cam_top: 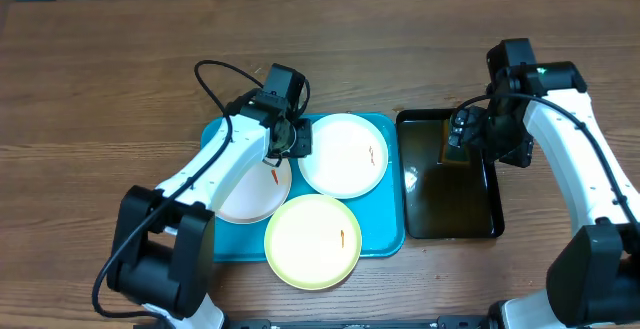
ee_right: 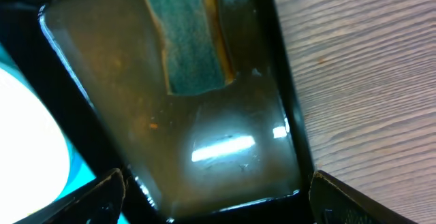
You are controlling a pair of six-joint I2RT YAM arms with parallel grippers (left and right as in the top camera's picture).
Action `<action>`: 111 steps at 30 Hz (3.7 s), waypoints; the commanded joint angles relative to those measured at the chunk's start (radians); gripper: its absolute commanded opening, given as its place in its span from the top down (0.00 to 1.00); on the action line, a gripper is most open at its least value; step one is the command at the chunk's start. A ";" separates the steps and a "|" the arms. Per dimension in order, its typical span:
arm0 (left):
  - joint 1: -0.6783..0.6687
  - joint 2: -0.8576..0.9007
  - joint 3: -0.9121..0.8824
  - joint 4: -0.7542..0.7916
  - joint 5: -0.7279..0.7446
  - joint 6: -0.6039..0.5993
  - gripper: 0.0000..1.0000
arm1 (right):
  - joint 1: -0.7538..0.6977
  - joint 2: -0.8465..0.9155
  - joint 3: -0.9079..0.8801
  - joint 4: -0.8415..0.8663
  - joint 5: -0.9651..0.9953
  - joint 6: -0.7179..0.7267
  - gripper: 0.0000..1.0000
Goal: Clean dirty plates on tray and stack at the side
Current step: 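Lower the right gripper into the black tray and grasp the sponge, then dip the held sponge in the water and lift it with the right gripper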
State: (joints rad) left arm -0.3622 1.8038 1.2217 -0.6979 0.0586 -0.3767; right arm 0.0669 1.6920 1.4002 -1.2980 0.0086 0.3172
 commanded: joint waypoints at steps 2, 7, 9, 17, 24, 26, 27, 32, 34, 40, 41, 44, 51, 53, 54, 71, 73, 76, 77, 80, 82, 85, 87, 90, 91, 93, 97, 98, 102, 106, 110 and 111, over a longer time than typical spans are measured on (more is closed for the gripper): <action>0.001 0.079 -0.009 0.019 -0.005 0.034 0.79 | 0.004 0.023 0.005 0.038 0.048 0.001 0.12; 0.001 0.104 -0.009 0.029 -0.005 0.033 0.85 | 0.004 0.023 -0.046 0.124 0.047 0.001 0.12; 0.001 0.104 -0.009 0.030 -0.004 0.033 0.83 | 0.005 0.023 -0.079 0.165 0.047 0.001 0.12; 0.001 0.106 -0.009 0.034 -0.003 0.033 0.82 | 0.005 0.023 -0.223 0.336 0.042 -0.010 0.13; 0.001 0.106 -0.009 0.040 -0.003 0.033 0.84 | 0.021 0.023 -0.342 0.488 0.015 -0.011 0.13; 0.001 0.106 -0.009 0.040 -0.003 0.033 0.85 | 0.031 0.023 -0.382 0.540 0.015 -0.023 0.13; 0.001 0.106 -0.009 0.040 -0.003 0.033 0.85 | 0.035 0.023 -0.401 0.567 0.015 -0.033 0.14; 0.001 0.106 -0.009 0.040 -0.003 0.033 0.85 | 0.047 0.023 -0.454 0.644 0.016 -0.037 0.32; 0.001 0.106 -0.009 0.039 -0.003 0.033 0.85 | 0.047 0.023 -0.454 0.641 0.016 -0.036 0.50; 0.001 0.105 -0.009 0.037 -0.003 0.033 0.87 | 0.047 0.023 -0.447 0.573 -0.027 -0.036 0.96; 0.001 0.105 -0.009 0.037 -0.003 0.033 0.87 | 0.047 0.023 -0.438 0.542 -0.042 -0.036 0.95; 0.001 0.105 -0.009 0.038 -0.003 0.033 0.86 | 0.047 0.023 -0.393 0.439 -0.092 -0.036 0.81; 0.001 0.106 -0.009 0.037 -0.003 0.033 0.84 | 0.047 0.023 -0.258 0.331 -0.029 -0.140 0.31; 0.001 0.106 -0.009 0.037 -0.003 0.033 0.82 | 0.047 0.023 -0.261 0.379 0.015 -0.140 0.29; 0.001 0.106 -0.009 0.035 -0.003 0.033 0.81 | 0.047 0.023 -0.274 0.434 0.028 -0.145 0.30; 0.001 0.106 -0.009 0.030 -0.006 0.033 0.81 | 0.047 0.027 -0.450 0.709 0.054 -0.191 0.33; 0.001 0.106 -0.009 0.030 -0.006 0.033 0.81 | 0.047 0.027 -0.450 0.702 0.008 -0.191 0.37; 0.001 0.106 -0.009 0.030 -0.006 0.033 0.82 | 0.047 0.027 -0.450 0.697 -0.011 -0.191 0.32; 0.001 0.106 -0.009 0.030 -0.006 0.033 0.81 | 0.047 0.027 -0.449 0.695 -0.009 -0.192 0.30; 0.001 0.106 -0.009 0.030 -0.006 0.033 0.82 | 0.046 0.027 -0.423 0.674 0.034 -0.192 0.23; 0.001 0.106 -0.009 0.030 -0.006 0.033 0.81 | 0.045 0.026 -0.400 0.650 0.077 -0.193 0.21; 0.001 0.106 -0.009 0.029 -0.006 0.033 0.82 | 0.045 0.026 -0.369 0.631 0.108 -0.195 0.20; 0.001 0.106 -0.009 0.029 -0.006 0.033 0.82 | 0.045 0.026 -0.360 0.636 0.107 -0.195 0.17; 0.001 0.106 -0.009 0.029 -0.006 0.033 0.82 | 0.045 0.026 -0.360 0.653 0.107 -0.195 0.12; 0.001 0.106 -0.009 0.029 -0.006 0.033 0.82 | 0.045 0.026 -0.360 0.658 0.107 -0.195 0.11; 0.001 0.106 -0.009 0.029 -0.006 0.033 0.82 | 0.045 0.026 -0.360 0.664 0.107 -0.195 0.11; 0.001 0.106 -0.009 0.029 -0.006 0.033 0.82 | 0.045 0.027 -0.379 0.715 0.106 -0.195 0.11; 0.001 0.106 -0.009 0.029 -0.006 0.033 0.82 | 0.045 0.027 -0.390 0.731 0.103 -0.195 0.11; 0.001 0.106 -0.009 0.029 -0.006 0.033 0.82 | 0.045 0.027 -0.415 0.740 0.103 -0.191 0.11; 0.001 0.106 -0.009 0.029 -0.006 0.033 0.81 | 0.045 0.027 -0.460 0.774 0.066 -0.191 0.12; 0.001 0.106 -0.009 0.029 -0.006 0.033 0.82 | 0.045 0.027 -0.518 0.842 0.031 -0.191 0.19; 0.001 0.106 -0.009 0.029 -0.006 0.033 0.82 | 0.045 0.027 -0.526 0.848 0.030 -0.191 0.23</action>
State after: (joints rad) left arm -0.3622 1.9034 1.2175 -0.6659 0.0589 -0.3592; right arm 0.1116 1.7172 0.9070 -0.4713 0.0673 0.1284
